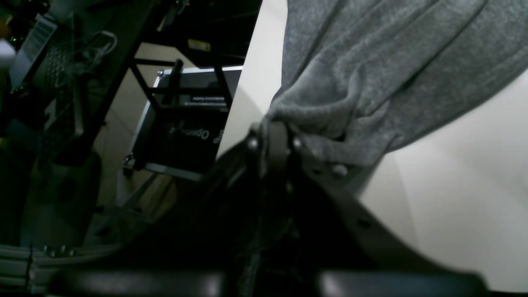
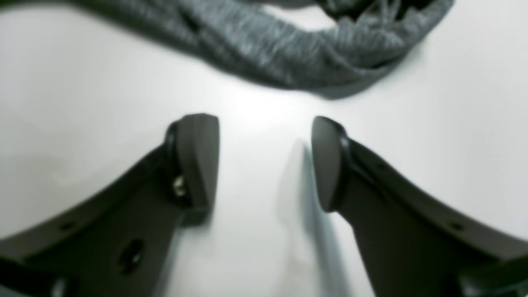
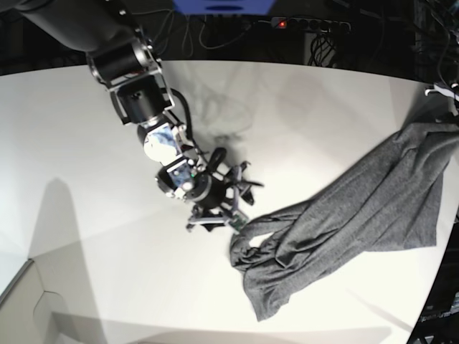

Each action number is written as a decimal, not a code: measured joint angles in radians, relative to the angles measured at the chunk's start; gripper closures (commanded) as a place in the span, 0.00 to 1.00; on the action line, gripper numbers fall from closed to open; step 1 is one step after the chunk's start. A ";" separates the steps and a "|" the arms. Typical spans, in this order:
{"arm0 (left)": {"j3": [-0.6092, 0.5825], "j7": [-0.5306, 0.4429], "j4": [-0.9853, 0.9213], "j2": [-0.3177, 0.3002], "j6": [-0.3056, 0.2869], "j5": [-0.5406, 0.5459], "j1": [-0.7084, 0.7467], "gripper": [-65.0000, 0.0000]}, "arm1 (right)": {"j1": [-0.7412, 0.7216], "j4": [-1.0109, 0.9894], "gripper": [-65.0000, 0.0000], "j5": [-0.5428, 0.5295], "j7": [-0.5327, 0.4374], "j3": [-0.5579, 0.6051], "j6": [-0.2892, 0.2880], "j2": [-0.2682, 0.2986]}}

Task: Layout the t-shirt on the table in an organized manner, then fold the t-shirt properly
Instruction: 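Lower the shirt and drag a fold with the right gripper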

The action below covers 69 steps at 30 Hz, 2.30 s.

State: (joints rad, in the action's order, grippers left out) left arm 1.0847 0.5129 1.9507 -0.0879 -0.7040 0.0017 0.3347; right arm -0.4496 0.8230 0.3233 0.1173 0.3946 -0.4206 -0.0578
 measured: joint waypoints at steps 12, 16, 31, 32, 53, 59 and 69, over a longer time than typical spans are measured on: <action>0.001 -0.001 0.000 0.005 0.000 0.001 0.002 1.00 | -0.105 -0.089 0.40 0.114 0.008 -0.014 0.113 -0.082; 0.001 -0.003 0.000 0.005 0.000 0.000 0.003 1.00 | -0.157 -0.181 0.40 0.114 -0.001 -0.099 0.175 -0.090; 0.002 -0.004 0.000 0.005 0.000 0.000 0.003 1.00 | -0.190 -0.409 0.44 0.103 -0.216 -0.125 0.198 -0.092; 0.002 -0.004 0.000 0.005 0.000 0.000 0.002 1.00 | -0.190 -0.410 0.48 0.104 -0.223 -0.125 0.197 -0.092; 0.002 -0.004 0.000 0.002 0.000 0.000 0.000 1.00 | -0.182 -0.414 1.00 -0.067 -0.224 -0.128 0.103 -0.092; -0.001 -0.008 0.000 0.001 0.000 0.004 -0.004 1.00 | -0.001 -0.070 1.00 -0.169 -0.108 -0.125 0.100 -0.027; -0.010 0.003 0.027 0.002 0.001 0.002 -0.098 1.00 | 0.307 0.486 1.00 -0.172 -0.003 -0.175 0.095 0.059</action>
State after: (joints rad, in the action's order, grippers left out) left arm 1.0752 0.5156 1.9781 -0.0864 -0.7033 0.0036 0.2371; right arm -0.1421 1.3094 0.1516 0.1139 0.2199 -0.3260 0.0010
